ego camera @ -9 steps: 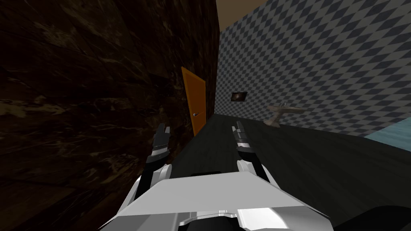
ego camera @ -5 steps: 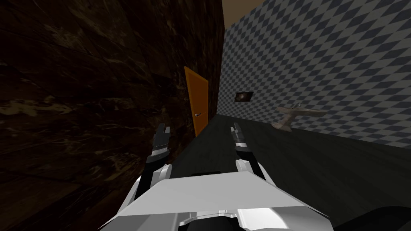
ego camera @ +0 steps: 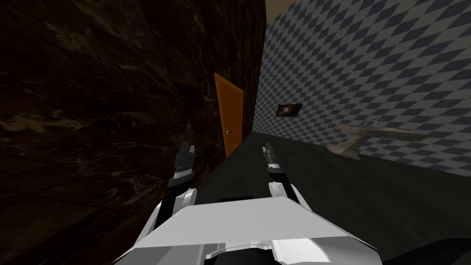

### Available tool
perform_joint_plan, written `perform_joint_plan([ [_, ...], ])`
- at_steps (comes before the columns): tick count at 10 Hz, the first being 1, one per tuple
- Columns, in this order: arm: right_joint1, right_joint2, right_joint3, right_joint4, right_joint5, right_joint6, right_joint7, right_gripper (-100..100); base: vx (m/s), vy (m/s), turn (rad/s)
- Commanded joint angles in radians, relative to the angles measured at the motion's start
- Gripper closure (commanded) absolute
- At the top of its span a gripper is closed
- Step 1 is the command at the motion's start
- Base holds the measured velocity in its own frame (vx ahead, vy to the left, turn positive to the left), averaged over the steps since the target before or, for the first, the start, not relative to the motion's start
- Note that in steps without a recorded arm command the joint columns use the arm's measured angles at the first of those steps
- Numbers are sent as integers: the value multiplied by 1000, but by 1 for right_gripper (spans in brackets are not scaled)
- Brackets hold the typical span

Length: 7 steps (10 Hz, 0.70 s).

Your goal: Pull the door open

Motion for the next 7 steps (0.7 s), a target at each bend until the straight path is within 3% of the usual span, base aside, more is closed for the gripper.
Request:
perform_joint_plan([
  [1, -17, -6, -2, 30, -4, -4, -2, -100, 74, -42, 137],
  [7, -83, -34, -2, 170, -20, -30, -12, -100, 119, -50, 163],
])
